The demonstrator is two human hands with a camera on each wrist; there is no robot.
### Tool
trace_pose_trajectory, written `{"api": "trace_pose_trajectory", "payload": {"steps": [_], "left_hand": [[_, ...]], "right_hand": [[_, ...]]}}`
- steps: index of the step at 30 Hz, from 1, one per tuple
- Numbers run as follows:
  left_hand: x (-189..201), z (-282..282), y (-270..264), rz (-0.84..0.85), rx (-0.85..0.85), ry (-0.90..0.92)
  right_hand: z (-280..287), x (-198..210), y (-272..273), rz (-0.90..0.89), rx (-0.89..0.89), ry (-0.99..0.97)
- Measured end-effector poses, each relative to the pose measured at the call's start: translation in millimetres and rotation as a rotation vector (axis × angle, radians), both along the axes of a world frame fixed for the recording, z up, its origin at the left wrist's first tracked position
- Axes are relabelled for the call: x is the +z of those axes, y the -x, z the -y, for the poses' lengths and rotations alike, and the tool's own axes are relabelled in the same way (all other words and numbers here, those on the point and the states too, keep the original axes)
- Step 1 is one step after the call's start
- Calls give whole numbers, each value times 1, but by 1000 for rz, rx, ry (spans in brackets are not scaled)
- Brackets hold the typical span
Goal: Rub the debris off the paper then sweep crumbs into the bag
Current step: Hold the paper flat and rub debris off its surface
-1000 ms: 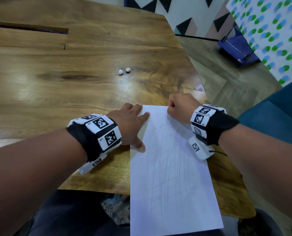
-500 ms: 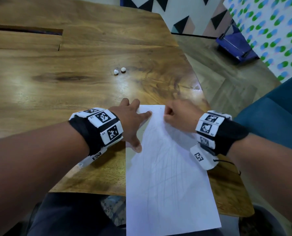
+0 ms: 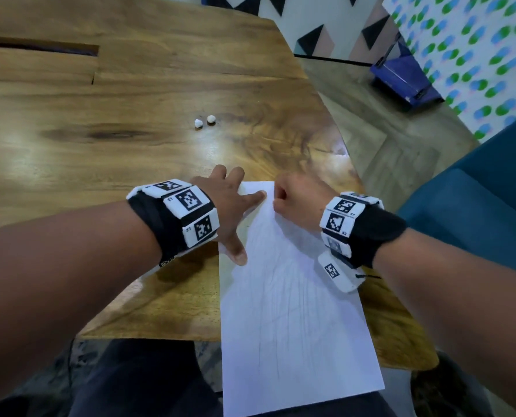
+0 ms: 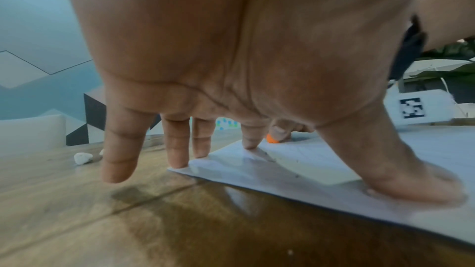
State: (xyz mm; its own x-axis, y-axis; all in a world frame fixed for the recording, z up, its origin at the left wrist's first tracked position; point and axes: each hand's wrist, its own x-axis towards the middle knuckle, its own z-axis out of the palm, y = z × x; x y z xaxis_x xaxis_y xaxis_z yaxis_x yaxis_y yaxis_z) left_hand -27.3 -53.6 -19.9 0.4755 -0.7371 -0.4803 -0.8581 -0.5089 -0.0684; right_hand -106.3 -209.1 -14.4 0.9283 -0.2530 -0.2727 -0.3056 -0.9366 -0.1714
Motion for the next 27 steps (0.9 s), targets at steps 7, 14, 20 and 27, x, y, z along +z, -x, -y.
{"api": "trace_pose_trajectory", "payload": {"steps": [7, 14, 20, 27], "left_hand": [[-2, 0, -4, -41, -22, 33], [-6, 1, -4, -42, -27, 21], [-8, 0, -5, -26, -38, 29], [-8, -2, -4, -28, -25, 32]], "right_hand": [[-26, -10, 15, -23, 115, -108], [5, -4, -8, 29, -25, 3], [-50, -5, 29, -33, 155, -156], [-6, -7, 3, 3, 10, -32]]}}
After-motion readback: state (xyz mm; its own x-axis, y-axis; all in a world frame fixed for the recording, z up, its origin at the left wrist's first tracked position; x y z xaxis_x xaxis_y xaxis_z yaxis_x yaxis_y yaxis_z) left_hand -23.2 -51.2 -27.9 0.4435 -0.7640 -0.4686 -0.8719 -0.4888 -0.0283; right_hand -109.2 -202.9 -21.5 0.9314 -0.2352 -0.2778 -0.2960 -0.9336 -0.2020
